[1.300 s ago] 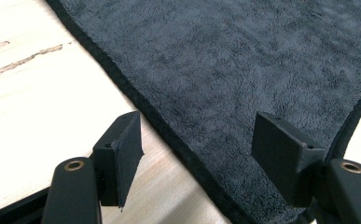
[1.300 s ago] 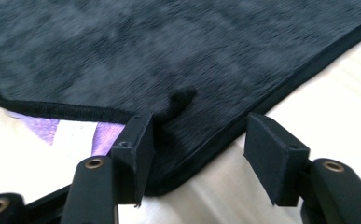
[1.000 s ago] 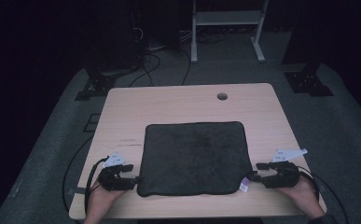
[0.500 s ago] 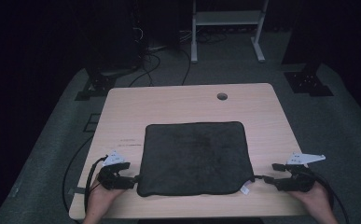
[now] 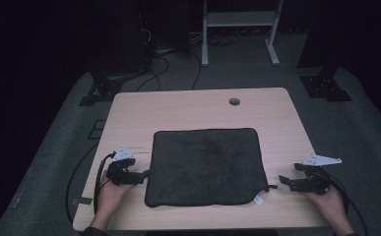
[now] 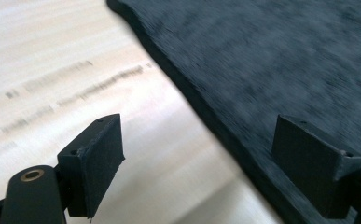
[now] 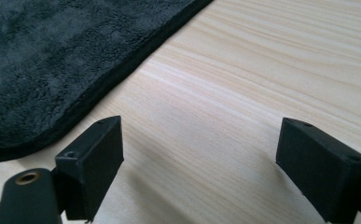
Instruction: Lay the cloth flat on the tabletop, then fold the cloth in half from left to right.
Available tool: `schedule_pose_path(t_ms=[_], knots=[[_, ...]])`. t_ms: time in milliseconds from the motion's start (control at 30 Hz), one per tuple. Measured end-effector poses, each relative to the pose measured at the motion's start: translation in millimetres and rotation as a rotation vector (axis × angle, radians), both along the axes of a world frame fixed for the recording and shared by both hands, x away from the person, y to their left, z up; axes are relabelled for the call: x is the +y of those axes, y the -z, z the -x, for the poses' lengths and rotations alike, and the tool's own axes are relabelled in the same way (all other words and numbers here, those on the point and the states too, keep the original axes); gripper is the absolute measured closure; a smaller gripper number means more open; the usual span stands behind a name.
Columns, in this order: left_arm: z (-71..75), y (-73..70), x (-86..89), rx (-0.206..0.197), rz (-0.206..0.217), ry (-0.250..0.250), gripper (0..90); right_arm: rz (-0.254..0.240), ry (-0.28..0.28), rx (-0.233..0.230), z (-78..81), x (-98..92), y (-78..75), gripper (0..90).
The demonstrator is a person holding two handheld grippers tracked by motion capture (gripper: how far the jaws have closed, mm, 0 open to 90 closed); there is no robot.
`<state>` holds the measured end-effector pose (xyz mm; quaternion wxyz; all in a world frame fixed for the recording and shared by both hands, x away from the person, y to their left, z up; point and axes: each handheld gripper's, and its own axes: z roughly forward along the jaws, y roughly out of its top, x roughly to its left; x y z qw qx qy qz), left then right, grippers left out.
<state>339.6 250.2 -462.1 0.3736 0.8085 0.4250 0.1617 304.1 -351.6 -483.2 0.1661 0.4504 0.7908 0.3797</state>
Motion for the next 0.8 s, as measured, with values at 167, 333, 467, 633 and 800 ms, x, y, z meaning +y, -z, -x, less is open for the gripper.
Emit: schedule_pose_path(t_ms=[167,333,467,633,800], knots=[[-15.6,0.0,-8.5,-0.010,-0.010,-0.021,15.9,0.024,0.012,-0.016,-0.5,0.7,2.7,13.5],[-28.1,3.6,-20.2,-0.010,-0.041,-0.041,16.2,0.028,0.020,-0.011,-1.7,1.3,3.1,13.3],[-38.1,10.0,-26.6,0.026,-0.084,-0.052,16.4,0.043,0.014,-0.008,-2.0,2.5,3.5,13.4],[-38.8,10.4,-29.1,0.027,-0.091,-0.059,24.3,0.039,0.015,-0.005,-1.6,2.1,3.5,13.4],[-35.3,9.1,-26.7,0.016,-0.076,-0.065,40.7,0.045,0.014,-0.007,-1.2,2.5,3.6,13.4]])
